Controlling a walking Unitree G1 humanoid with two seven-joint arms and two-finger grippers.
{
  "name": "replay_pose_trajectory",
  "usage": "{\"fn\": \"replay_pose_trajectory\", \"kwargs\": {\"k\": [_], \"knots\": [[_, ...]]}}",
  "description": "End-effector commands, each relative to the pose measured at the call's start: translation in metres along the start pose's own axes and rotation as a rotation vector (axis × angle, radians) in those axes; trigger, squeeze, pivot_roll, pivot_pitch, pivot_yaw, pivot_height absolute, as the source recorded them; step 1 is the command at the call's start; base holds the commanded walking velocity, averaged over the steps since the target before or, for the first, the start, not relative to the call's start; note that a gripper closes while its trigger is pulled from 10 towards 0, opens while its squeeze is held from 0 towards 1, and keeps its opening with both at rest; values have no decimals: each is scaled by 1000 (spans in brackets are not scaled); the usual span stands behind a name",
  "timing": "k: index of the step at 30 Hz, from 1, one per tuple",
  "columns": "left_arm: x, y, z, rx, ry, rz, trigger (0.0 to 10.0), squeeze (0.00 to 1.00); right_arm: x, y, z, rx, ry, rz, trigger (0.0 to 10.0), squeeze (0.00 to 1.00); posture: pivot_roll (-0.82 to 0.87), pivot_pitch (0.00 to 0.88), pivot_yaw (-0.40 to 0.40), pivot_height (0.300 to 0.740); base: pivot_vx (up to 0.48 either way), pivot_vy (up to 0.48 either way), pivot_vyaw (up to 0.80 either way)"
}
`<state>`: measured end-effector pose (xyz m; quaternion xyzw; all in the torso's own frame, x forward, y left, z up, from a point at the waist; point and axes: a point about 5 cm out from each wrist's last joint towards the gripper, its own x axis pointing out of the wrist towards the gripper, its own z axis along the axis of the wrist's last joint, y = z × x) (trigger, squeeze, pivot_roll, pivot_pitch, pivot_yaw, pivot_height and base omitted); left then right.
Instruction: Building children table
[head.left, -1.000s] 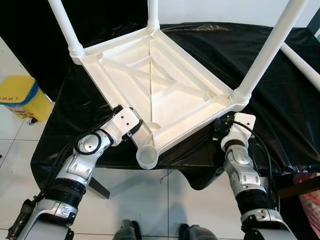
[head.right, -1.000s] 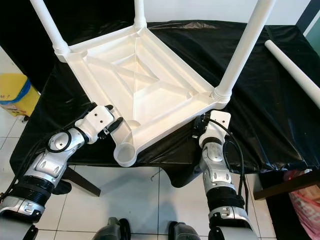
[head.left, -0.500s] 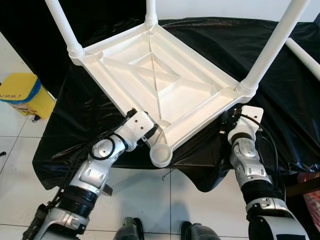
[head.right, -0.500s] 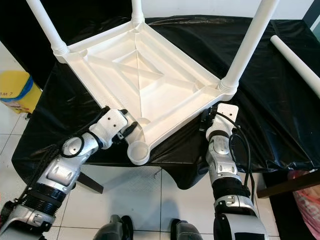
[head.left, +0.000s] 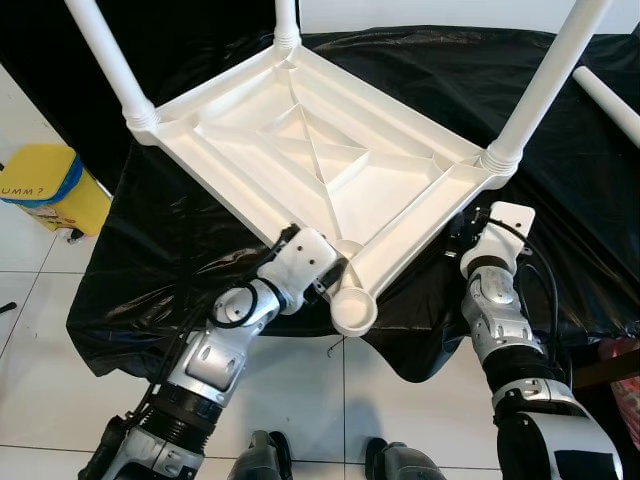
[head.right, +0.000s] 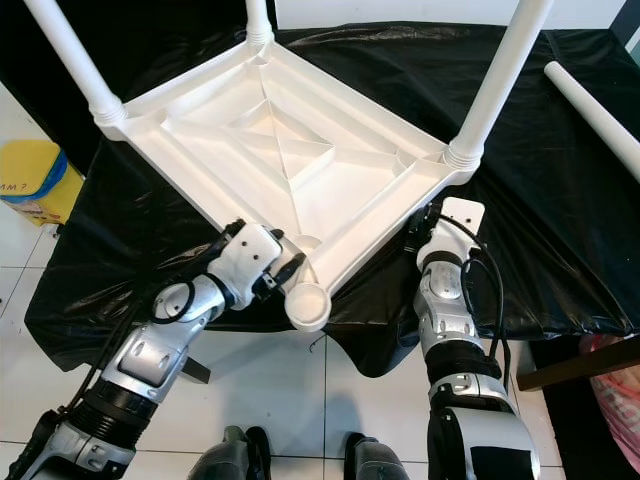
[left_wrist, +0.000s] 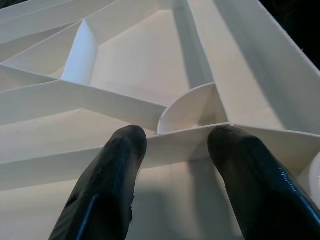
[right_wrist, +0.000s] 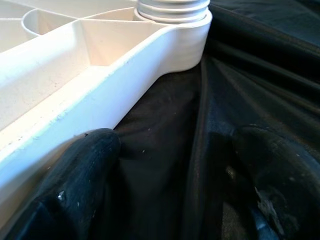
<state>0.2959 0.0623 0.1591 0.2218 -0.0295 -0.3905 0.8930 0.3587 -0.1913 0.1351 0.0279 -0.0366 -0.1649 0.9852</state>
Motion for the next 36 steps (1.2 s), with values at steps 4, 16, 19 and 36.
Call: {"fn": "replay_pose_trajectory", "kwargs": {"k": [4,16,19,36], "knots": [[10,-55,-16,-54,71,-304,10000,0,-7,17,-12,-41,45,50,10000,0,57,248,22,740,0,0,0],[-11,20,-19,71,26,-136,10000,0,-25,-19,-7,-152,-86,-81,10000,0,45,229,9,740,0,0,0],[-21,45,-17,109,2,-65,10000,0,-43,-24,-4,-165,-149,-73,10000,0,39,223,7,740,0,0,0],[-32,91,-11,146,-29,77,10000,0,-79,-10,-3,-152,-176,35,10000,0,22,196,-9,740,0,0,0]]}}
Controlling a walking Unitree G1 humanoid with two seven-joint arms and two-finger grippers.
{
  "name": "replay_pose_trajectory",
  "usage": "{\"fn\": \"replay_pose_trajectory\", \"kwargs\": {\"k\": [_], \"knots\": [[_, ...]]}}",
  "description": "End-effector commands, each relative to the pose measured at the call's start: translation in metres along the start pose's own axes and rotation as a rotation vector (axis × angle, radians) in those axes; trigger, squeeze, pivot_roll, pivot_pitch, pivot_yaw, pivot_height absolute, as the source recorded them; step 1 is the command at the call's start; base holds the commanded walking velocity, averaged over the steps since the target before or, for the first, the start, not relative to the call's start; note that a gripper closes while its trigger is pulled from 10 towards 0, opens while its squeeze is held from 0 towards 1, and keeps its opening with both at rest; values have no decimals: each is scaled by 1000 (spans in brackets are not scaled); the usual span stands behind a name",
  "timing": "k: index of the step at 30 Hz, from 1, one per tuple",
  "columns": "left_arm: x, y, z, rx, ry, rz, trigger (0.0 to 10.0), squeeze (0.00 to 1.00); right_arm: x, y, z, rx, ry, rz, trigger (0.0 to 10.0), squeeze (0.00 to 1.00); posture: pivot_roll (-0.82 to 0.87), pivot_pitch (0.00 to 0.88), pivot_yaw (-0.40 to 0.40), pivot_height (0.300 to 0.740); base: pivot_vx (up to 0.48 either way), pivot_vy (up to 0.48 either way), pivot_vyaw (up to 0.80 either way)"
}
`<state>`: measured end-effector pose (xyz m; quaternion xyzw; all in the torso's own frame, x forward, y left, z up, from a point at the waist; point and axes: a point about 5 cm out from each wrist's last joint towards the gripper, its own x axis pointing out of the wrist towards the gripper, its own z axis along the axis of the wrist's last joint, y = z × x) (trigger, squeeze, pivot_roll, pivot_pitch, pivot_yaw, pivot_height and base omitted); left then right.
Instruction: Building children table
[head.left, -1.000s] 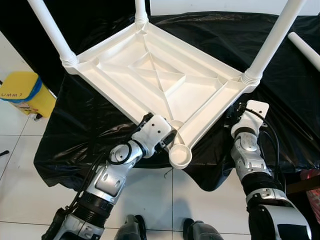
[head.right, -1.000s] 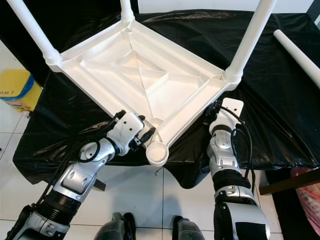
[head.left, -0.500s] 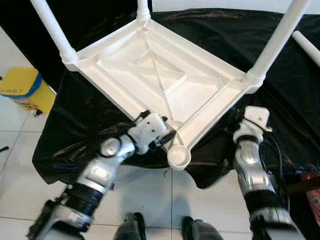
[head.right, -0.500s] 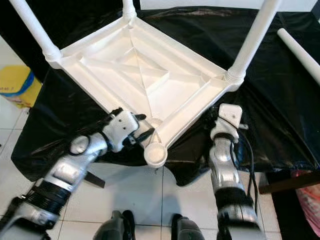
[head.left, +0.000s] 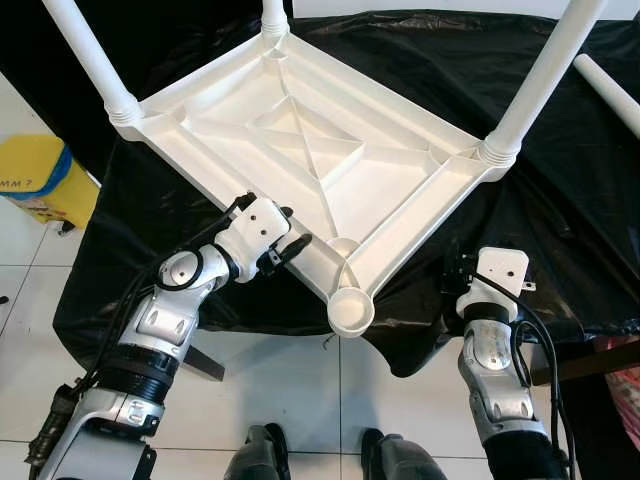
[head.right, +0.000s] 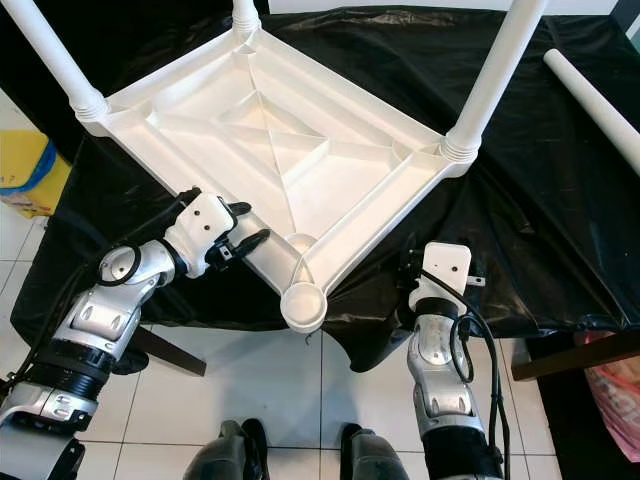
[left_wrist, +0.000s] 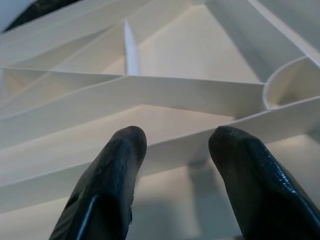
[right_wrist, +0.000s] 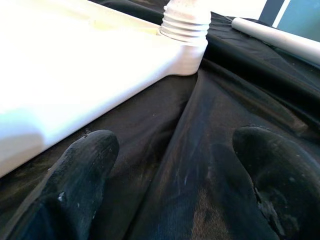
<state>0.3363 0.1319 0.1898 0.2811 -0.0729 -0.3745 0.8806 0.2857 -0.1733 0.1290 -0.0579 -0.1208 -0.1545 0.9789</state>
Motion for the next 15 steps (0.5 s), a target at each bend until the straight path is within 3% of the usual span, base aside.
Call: {"fn": "replay_pose_trajectory", "kwargs": {"k": [1,9,10,11,12,15], "knots": [[-8,10,-5,-6,-7,34,10000,0,-5,-3,0,-12,17,12,10000,0,22,196,-9,740,0,0,0],[-16,10,-5,-57,-41,-48,10000,0,-5,-4,3,-14,9,30,10000,0,25,196,-17,740,0,0,0],[-18,8,-5,-87,-53,-88,10000,90,-5,-3,4,-14,4,37,10000,0,24,197,-18,740,0,0,0],[-20,5,-6,-123,-55,-132,10000,831,-5,-2,5,-12,0,46,10000,0,24,197,-20,740,0,0,0],[-21,2,-6,-148,-58,-168,10000,1000,-6,-2,6,-11,-2,54,10000,0,23,199,-19,740,0,0,0],[-22,-2,-7,-143,-58,-211,10000,1000,-6,-2,7,-12,-5,62,10000,0,21,203,-18,740,0,0,0]]}}
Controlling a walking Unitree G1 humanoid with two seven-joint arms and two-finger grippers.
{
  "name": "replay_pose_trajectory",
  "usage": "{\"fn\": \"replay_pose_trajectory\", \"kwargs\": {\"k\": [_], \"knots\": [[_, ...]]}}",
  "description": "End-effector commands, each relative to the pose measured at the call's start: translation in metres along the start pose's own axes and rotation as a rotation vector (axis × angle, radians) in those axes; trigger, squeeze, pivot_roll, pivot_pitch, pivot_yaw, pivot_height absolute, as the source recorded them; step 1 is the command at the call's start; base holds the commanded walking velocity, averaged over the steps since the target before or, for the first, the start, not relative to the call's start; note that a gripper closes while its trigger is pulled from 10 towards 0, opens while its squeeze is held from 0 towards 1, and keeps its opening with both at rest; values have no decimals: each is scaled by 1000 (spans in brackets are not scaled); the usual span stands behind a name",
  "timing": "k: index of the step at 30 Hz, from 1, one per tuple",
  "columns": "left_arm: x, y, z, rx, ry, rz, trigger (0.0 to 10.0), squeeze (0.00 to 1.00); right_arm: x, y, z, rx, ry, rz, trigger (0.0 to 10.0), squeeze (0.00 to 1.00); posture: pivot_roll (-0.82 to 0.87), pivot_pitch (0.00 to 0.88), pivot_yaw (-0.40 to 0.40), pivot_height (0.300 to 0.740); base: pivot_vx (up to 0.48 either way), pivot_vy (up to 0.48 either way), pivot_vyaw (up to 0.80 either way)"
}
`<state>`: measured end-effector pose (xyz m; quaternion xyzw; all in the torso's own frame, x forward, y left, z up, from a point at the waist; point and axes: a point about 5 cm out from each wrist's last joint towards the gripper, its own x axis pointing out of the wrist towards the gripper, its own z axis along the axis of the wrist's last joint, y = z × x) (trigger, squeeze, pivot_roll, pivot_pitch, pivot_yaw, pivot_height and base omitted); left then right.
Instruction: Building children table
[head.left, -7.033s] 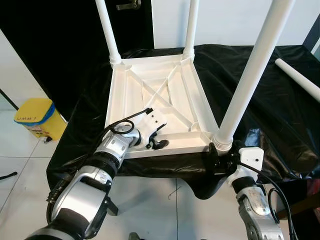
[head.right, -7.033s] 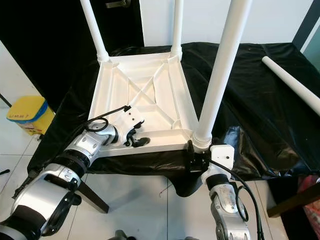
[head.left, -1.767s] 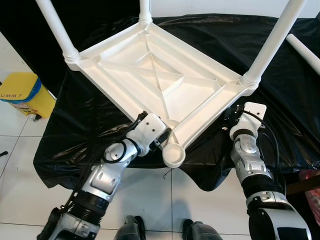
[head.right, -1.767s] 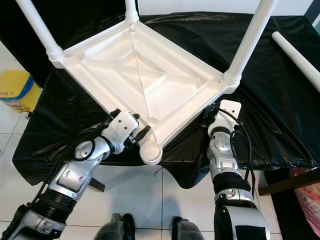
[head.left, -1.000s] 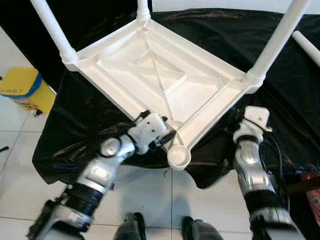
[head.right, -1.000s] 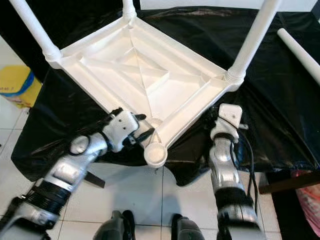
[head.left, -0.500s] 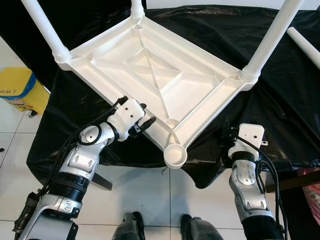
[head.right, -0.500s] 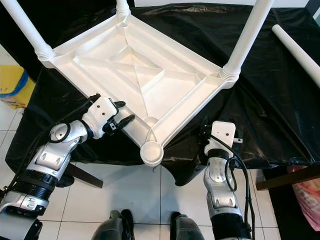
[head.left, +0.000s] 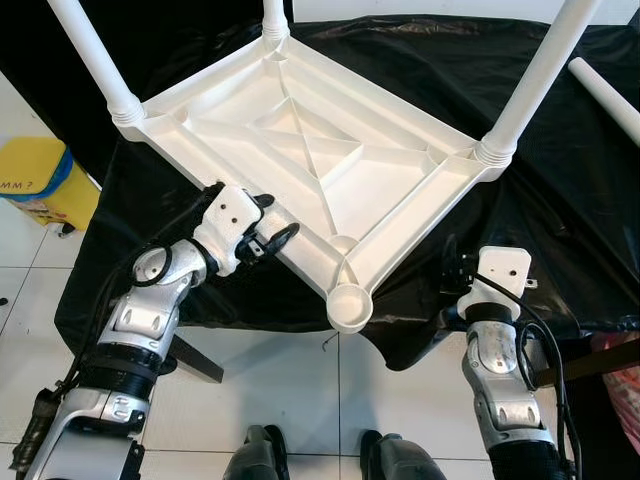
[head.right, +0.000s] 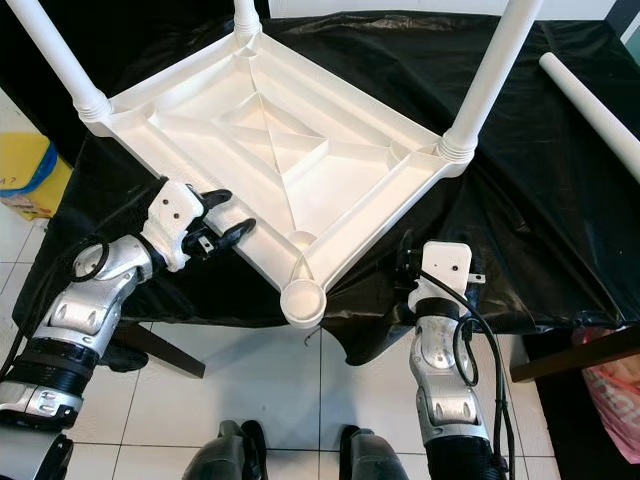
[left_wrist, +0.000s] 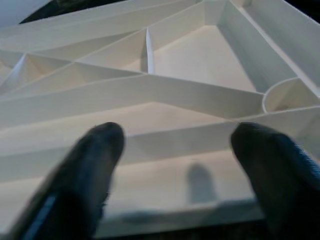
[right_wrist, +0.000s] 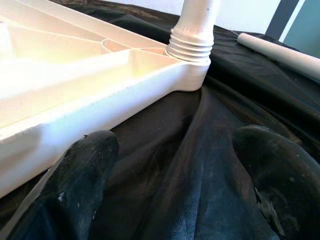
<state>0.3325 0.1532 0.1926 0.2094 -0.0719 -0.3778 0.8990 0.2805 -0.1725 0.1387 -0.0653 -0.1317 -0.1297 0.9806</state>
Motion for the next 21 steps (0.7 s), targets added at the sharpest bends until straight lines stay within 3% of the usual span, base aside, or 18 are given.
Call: {"fn": "replay_pose_trajectory", "kwargs": {"k": [1,3,5,6,7,10,17,21], "knots": [[-4,-13,-2,-11,8,-229,10000,1000,-4,0,-4,-6,22,13,10000,0,21,203,-18,740,0,0,0],[-7,-19,-5,27,21,-299,10000,1000,-4,-2,-3,-12,18,23,10000,0,15,206,-17,740,0,0,0],[-7,-19,-5,27,21,-299,10000,1000,-4,-2,-3,-12,18,23,10000,0,15,206,-17,740,0,0,0],[-9,-22,-7,69,38,-347,10000,1000,-5,-4,-2,-18,17,27,10000,0,13,206,-16,740,0,0,0],[-10,-25,-10,87,59,-398,10000,0,-6,-7,-2,-25,16,28,10000,0,11,207,-14,740,0,0,0],[-13,-27,-11,98,69,-472,10000,0,-7,-9,-1,-31,17,31,10000,0,7,209,-11,740,0,0,0],[-17,-24,-1,17,51,-578,10000,0,-11,-9,-1,-32,23,34,10000,0,-1,221,-1,740,0,0,0],[-17,-26,-3,40,76,-616,10000,0,-12,-9,-1,-33,24,37,10000,0,-1,221,0,740,0,0,0]]}}
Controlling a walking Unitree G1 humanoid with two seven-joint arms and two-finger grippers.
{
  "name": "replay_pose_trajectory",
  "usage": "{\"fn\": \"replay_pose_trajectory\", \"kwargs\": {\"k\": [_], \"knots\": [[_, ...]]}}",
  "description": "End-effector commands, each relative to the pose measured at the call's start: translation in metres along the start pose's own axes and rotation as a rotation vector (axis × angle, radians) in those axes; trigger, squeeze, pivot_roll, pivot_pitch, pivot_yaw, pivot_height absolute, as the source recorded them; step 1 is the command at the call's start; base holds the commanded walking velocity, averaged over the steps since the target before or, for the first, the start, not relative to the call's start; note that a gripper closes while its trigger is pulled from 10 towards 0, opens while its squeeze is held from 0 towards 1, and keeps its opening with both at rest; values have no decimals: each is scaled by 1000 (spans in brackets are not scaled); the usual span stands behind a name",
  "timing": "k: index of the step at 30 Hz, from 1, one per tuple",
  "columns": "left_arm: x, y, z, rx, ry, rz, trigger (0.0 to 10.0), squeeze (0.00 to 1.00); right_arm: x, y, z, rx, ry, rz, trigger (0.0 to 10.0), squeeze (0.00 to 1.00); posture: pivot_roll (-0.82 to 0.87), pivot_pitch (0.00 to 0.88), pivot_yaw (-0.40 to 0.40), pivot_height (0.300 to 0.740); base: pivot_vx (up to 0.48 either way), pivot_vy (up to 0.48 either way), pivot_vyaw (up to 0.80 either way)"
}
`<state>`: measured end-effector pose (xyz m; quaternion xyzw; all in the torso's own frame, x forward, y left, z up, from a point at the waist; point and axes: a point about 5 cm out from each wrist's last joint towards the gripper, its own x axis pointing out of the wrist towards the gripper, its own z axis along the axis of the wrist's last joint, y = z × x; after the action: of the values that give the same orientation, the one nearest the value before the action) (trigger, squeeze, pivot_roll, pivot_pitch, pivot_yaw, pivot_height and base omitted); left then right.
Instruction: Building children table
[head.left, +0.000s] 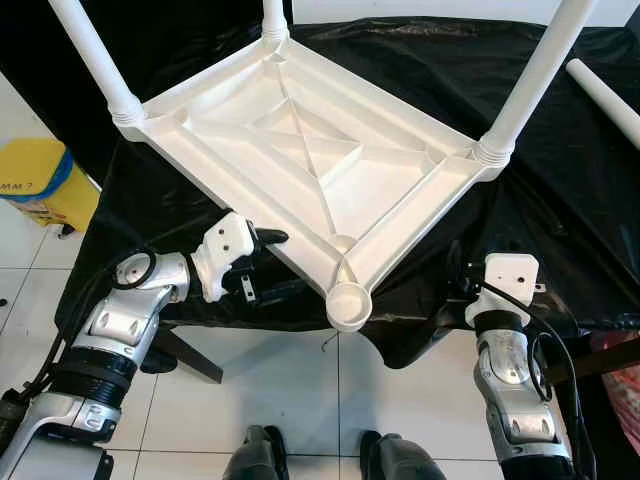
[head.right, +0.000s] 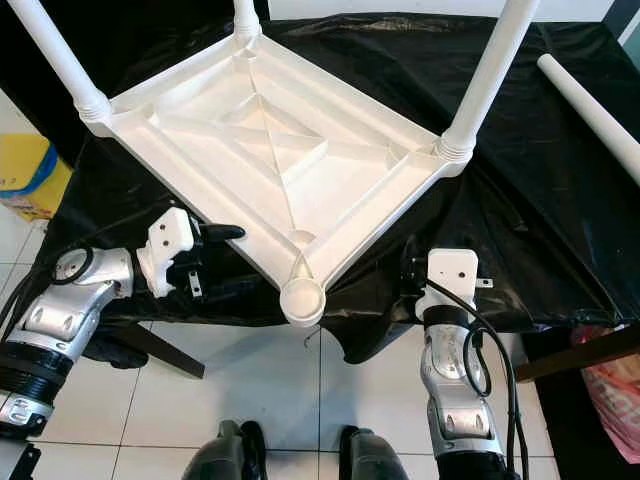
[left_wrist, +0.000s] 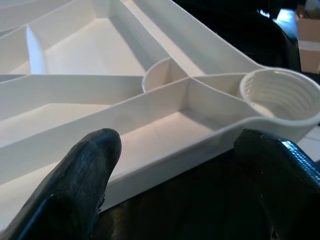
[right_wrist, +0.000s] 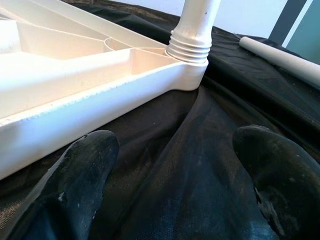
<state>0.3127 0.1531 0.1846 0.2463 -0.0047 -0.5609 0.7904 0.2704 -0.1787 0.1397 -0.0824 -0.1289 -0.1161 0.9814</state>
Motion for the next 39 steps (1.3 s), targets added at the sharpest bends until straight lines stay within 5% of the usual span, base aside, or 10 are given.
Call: {"fn": "replay_pose_trajectory", "kwargs": {"k": [1,11,24,37,38,39], "knots": [[3,-11,-3,15,30,-178,10000,0,-5,0,-4,-2,25,7,10000,0,-1,222,4,740,0,0,0],[11,-1,-14,58,137,-203,10000,0,-2,1,-1,-3,19,11,10000,0,-2,229,15,740,0,0,0],[30,31,-20,47,334,-103,10000,0,-4,4,0,0,21,16,10000,0,-10,251,40,740,0,0,0],[50,35,-28,29,440,-101,10000,0,-7,6,0,5,31,7,10000,0,-19,258,54,740,0,0,0],[51,35,-28,11,439,-91,3922,0,-8,7,0,6,31,5,10000,0,-20,256,56,740,0,0,0],[52,37,-29,-2,440,-81,1725,0,-8,7,0,7,32,4,10000,0,-22,254,58,740,0,0,0]]}}
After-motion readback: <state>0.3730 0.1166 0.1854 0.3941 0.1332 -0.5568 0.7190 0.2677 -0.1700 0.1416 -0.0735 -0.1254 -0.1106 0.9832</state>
